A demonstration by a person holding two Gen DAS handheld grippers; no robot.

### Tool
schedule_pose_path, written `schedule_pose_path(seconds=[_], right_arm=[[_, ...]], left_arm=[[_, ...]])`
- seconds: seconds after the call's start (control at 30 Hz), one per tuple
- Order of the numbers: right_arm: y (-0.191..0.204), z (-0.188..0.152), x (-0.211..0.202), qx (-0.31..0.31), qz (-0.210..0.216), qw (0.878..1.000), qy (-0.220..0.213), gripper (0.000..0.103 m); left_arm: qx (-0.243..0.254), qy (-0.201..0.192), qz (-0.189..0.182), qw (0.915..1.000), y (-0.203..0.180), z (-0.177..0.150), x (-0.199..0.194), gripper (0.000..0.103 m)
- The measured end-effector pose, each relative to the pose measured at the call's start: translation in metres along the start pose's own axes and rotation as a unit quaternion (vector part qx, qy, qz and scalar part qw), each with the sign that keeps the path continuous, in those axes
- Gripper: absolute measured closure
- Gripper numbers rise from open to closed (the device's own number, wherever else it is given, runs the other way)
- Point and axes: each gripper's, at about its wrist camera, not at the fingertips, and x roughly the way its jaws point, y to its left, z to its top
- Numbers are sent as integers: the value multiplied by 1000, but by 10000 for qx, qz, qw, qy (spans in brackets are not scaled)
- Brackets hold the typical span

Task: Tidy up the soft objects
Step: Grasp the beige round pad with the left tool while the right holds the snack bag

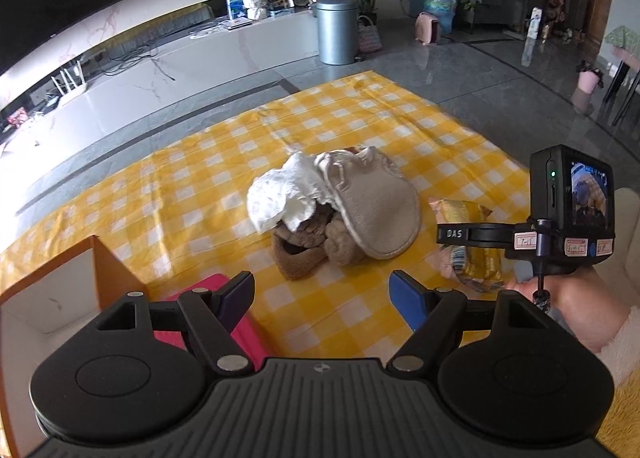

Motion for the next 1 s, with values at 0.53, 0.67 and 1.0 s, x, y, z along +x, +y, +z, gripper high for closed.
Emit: schedule_pose_path(seconds=[0.53,0.67,1.0], right_arm=[[-9,14,5,-18,427,9990,-123,52],[-3,12,7,-156,420,9990,-86,52],[2,9,9,-260,477,9985,-6,52]], left_arm=[[-563,757,-591,9938,18,31,99,30],[-728,782,-946,9898,20,35,113,34],[-380,560,-1151,9910,6,30,133,38]])
